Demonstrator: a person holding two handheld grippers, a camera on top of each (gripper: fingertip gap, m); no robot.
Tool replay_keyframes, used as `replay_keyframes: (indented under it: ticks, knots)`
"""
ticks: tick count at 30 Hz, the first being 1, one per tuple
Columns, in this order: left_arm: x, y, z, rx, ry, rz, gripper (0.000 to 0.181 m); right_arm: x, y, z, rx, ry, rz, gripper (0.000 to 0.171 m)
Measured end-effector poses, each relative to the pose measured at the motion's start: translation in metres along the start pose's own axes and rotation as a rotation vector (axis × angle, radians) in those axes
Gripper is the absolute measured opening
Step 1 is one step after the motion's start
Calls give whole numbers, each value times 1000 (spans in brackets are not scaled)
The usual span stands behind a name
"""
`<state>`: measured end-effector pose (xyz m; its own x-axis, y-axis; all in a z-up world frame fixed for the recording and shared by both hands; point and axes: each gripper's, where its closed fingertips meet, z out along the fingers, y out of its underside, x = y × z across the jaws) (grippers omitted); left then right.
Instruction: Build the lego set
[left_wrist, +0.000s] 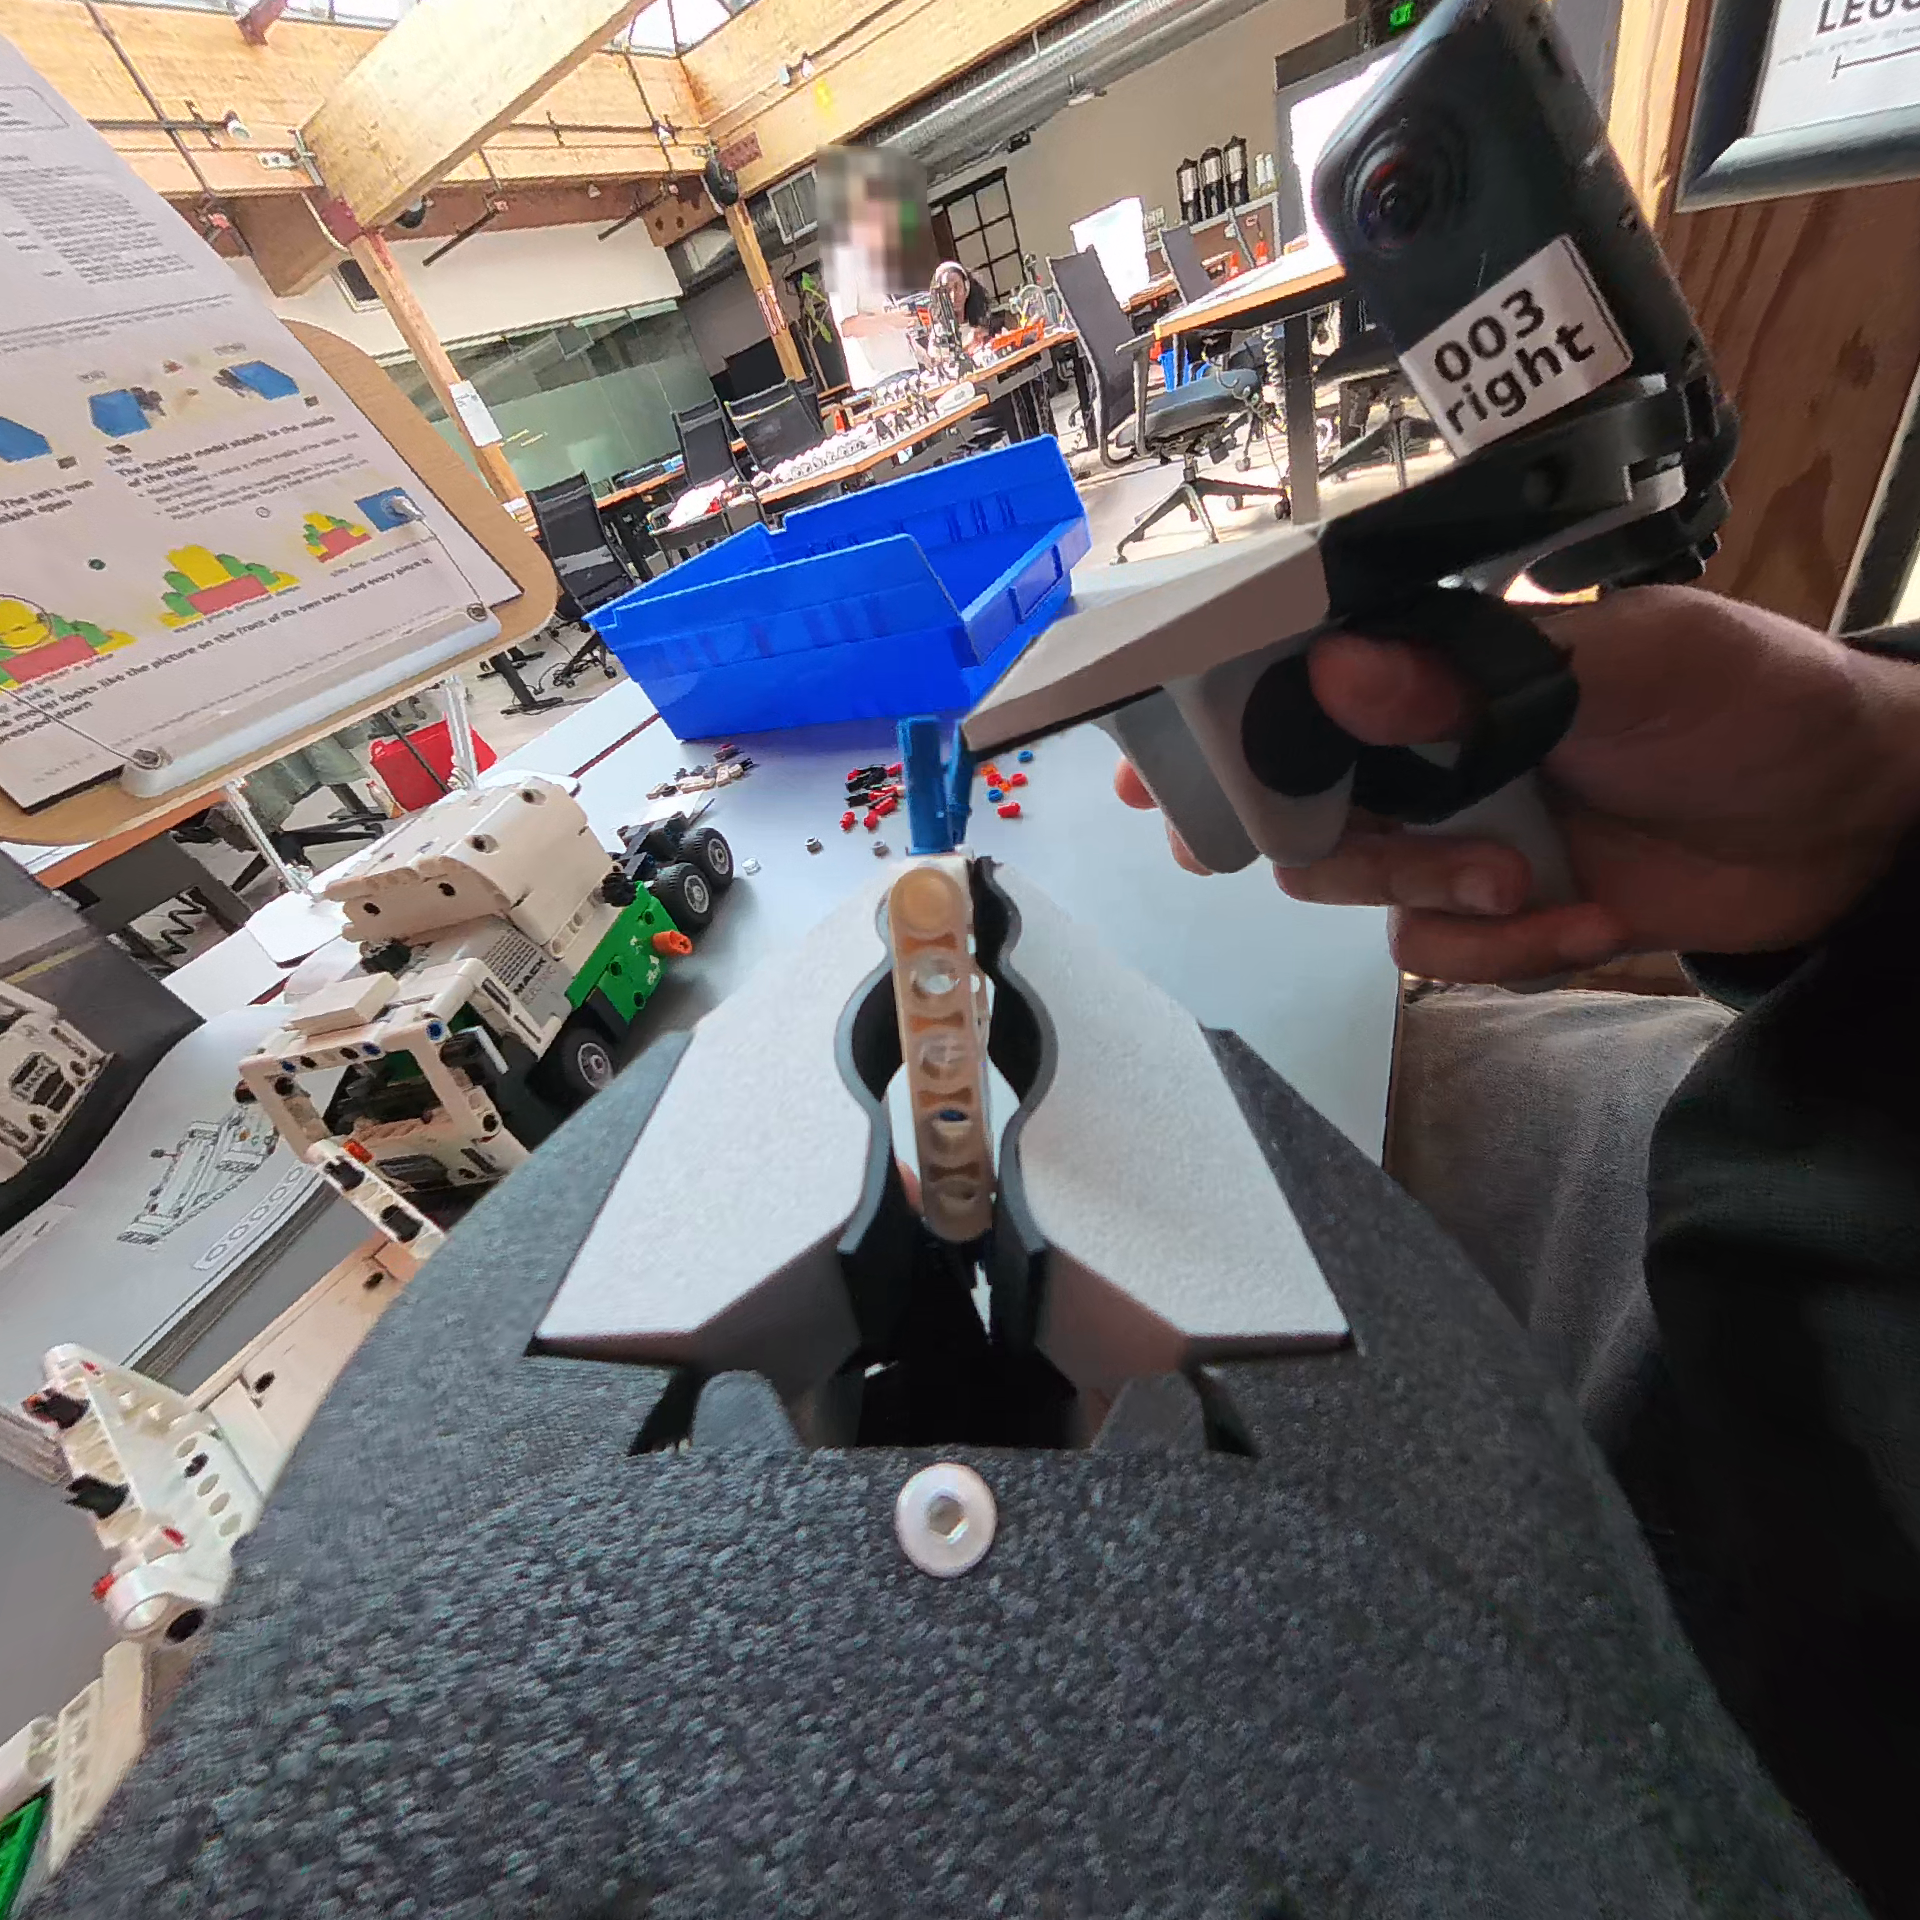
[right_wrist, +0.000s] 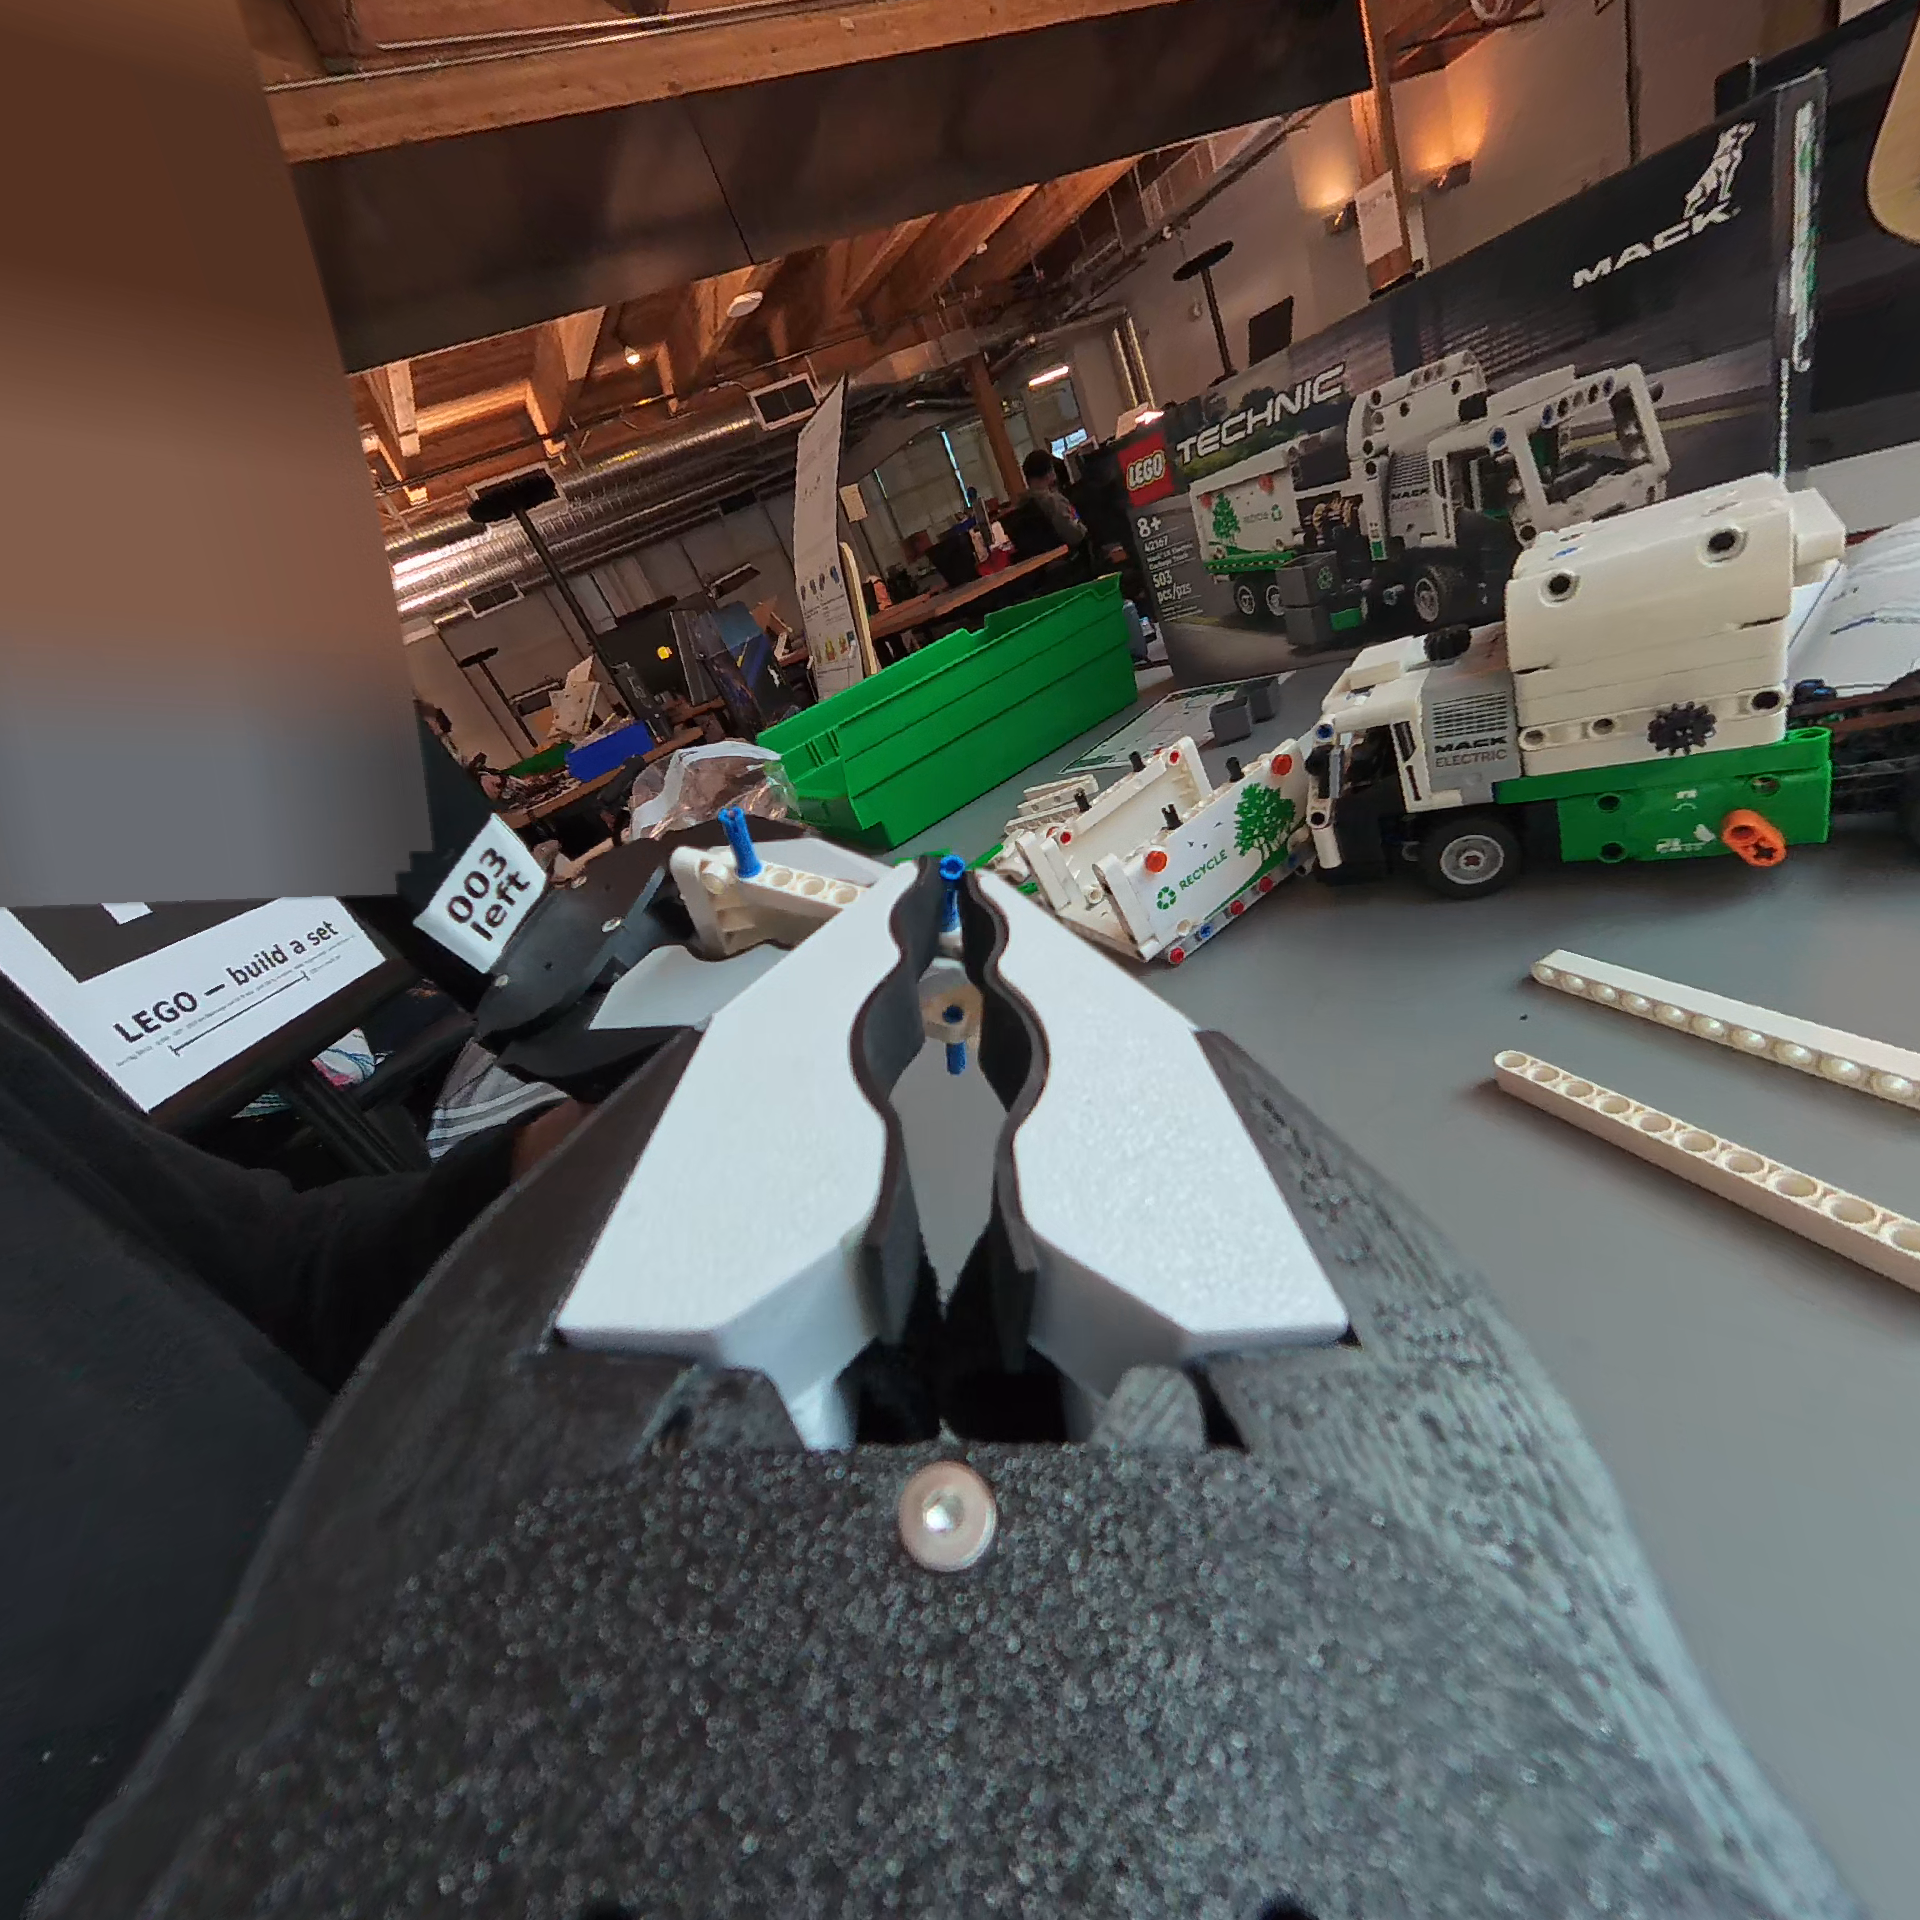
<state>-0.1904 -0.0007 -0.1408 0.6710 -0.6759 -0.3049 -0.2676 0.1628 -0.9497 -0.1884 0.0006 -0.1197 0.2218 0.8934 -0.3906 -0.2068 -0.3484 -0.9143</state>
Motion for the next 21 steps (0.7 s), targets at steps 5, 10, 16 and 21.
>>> replay_keyframes:
  ticks: [5, 10, 16, 21]
  knots:
    - [12, 8, 4, -50, 0, 139, 5, 4, 8, 2, -97, 13, -37, 1]
    - [12, 8, 7, -57, -9, 146, 5, 8, 7, -2, -76, 25, -27, 1]
    - [10, 4, 8, -39, 13, 54, 5, 14, -2, 5, -5, 53, 22, 1]
    - [5, 0, 7, -14, 37, -49, 5, 12, -5, 11, 11, 33, 18, 1]
